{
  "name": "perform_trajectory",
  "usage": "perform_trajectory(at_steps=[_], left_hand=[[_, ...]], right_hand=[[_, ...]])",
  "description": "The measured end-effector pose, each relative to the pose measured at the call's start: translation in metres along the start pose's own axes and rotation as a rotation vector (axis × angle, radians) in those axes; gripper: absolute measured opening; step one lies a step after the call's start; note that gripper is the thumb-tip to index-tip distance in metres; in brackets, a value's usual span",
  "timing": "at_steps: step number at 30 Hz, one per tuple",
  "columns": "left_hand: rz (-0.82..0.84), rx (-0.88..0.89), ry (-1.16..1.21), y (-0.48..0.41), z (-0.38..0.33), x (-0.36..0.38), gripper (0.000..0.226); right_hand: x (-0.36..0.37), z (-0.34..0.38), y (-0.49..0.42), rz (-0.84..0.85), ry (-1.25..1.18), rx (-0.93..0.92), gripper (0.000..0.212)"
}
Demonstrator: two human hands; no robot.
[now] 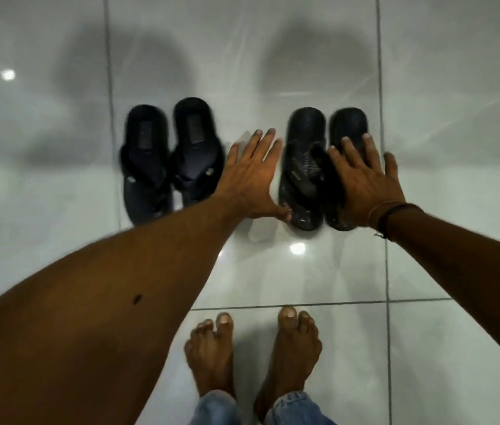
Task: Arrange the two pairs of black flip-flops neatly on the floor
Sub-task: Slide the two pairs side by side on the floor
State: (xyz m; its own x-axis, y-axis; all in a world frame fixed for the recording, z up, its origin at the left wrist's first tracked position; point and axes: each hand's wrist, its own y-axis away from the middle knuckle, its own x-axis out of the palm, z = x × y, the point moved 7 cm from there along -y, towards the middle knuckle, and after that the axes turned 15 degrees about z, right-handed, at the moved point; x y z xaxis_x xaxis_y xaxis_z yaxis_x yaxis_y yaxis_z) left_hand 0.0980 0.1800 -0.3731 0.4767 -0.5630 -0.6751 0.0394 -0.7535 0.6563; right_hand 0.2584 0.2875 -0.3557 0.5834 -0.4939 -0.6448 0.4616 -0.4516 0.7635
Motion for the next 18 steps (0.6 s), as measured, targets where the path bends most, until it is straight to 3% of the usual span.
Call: perform_trajectory(at_steps=[9,14,18], left_hand=[[0.128,-0.299,-0.15,0.11,0.198,-0.011,0.159],[0.162,-0.245,-0.224,0.081,0.22,0.01,0.161],[0.091,-0.223,-0.146,0.079,0.232,0.027,0.159]], right_hand=[[-0.043,0.192,-0.035,0.0,0.045,-0.235,0.153],[-0.034,0.235,-0.078,-0.05,0.223,-0.238,0.147],[-0.023,0.249,-0.088,-0.094,0.215,-0.219,0.144]])
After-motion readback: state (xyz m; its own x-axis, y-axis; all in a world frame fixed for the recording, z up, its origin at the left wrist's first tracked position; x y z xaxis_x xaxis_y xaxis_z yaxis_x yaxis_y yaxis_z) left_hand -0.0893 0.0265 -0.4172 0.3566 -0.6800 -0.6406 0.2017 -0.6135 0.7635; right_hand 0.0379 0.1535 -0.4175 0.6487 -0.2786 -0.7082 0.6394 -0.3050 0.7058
